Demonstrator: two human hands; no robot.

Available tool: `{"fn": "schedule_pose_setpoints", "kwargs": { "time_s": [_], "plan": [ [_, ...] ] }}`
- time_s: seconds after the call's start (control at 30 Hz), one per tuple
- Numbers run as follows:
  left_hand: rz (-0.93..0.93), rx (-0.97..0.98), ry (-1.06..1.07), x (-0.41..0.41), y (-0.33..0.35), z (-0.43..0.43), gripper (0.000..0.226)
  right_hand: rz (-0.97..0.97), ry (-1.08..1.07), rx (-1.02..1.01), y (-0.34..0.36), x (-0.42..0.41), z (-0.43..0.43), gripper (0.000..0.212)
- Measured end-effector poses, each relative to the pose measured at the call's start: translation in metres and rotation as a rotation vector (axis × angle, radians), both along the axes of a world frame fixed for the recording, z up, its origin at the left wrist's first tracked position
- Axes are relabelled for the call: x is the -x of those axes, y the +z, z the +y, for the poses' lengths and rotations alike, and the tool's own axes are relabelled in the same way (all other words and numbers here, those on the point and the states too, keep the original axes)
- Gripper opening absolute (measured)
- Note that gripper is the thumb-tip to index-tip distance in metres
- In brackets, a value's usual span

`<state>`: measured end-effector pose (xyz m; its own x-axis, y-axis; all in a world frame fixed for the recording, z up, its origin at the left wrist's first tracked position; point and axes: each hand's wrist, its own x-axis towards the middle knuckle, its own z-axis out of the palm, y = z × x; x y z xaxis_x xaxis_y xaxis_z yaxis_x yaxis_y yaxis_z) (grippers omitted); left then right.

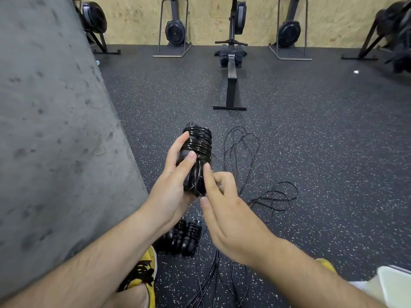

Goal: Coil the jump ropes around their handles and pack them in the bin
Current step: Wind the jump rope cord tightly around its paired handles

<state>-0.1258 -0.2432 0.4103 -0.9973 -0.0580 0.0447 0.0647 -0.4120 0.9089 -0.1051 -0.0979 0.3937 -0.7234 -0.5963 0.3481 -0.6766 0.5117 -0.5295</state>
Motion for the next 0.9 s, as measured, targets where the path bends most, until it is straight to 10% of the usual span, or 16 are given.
{"fn": "schedule_pose_setpoints", "kwargs": {
  "time_s": [0.63,0.9],
  "plan": [
    [0.03,0.08,-0.057,-0.008,-0.006,0.011,0.05,0.125,-0.269,0.396,-0.005,0.013,0.0,0.004],
    [0.037,0.005,-0.021,-0.001,-0.004,0.004,0.052,0.045,-0.105,0.454,-0.001,0.02,-0.001,0.029]
  ]
}}
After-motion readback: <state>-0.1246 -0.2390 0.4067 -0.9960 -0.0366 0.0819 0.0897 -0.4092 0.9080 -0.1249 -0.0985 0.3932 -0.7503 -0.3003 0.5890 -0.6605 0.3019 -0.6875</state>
